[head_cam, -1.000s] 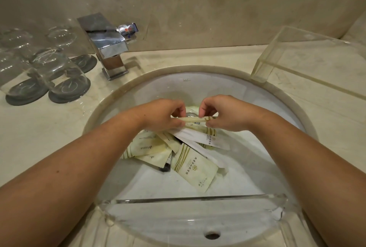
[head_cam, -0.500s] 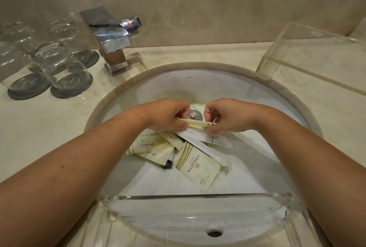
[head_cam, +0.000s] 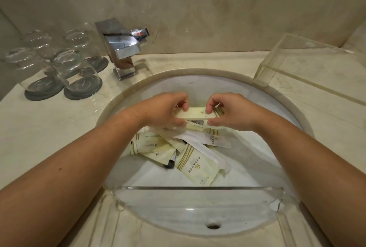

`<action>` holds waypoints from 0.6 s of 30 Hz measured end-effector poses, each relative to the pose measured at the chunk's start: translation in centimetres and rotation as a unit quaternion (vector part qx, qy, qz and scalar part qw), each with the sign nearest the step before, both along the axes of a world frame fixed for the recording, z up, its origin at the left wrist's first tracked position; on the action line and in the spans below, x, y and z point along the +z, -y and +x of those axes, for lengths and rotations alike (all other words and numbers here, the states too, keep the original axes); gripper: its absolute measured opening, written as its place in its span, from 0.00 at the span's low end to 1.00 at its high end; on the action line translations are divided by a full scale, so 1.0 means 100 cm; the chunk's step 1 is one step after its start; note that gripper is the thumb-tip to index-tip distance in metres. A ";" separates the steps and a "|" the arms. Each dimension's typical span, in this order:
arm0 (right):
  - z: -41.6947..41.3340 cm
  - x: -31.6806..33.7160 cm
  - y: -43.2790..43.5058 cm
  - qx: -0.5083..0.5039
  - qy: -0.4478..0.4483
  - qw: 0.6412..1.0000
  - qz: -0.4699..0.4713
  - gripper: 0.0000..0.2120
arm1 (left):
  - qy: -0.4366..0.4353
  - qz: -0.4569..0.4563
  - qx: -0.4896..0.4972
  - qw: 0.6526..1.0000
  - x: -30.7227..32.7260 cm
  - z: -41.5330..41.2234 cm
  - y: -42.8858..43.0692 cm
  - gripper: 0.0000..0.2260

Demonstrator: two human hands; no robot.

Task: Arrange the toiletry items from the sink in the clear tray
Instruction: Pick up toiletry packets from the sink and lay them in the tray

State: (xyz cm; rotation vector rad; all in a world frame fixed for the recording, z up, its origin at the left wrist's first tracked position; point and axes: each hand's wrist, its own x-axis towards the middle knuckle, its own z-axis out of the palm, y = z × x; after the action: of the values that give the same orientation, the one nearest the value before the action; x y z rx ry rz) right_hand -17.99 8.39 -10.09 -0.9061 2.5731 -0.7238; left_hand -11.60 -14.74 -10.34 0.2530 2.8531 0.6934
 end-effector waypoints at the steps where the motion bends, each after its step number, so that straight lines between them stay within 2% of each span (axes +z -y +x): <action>1: 0.003 0.005 -0.002 -0.006 -0.012 1.000 -0.012 0.12 | -0.015 0.005 0.005 1.000 0.006 0.004 0.002 0.15; 5: 0.023 0.027 -0.010 -0.023 -0.039 0.997 -0.057 0.11 | -0.059 0.005 0.026 0.998 0.035 0.029 0.006 0.19; 9: 0.051 0.048 -0.020 -0.026 -0.055 0.995 -0.084 0.11 | -0.087 0.047 0.054 0.994 0.061 0.062 0.003 0.22; 13: 0.082 0.068 -0.025 -0.024 -0.075 0.992 -0.101 0.13 | -0.071 0.072 0.059 0.993 0.085 0.098 -0.003 0.24; 18: 0.119 0.085 -0.033 -0.006 -0.087 0.990 -0.113 0.15 | -0.035 0.140 0.063 0.987 0.103 0.133 -0.013 0.16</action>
State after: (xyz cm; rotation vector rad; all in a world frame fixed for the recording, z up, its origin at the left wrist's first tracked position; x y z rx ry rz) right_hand -6.06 11.65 -1.60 -1.0659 2.6883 -0.9971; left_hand 1.70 -13.43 -0.06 0.1382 2.8491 1.1355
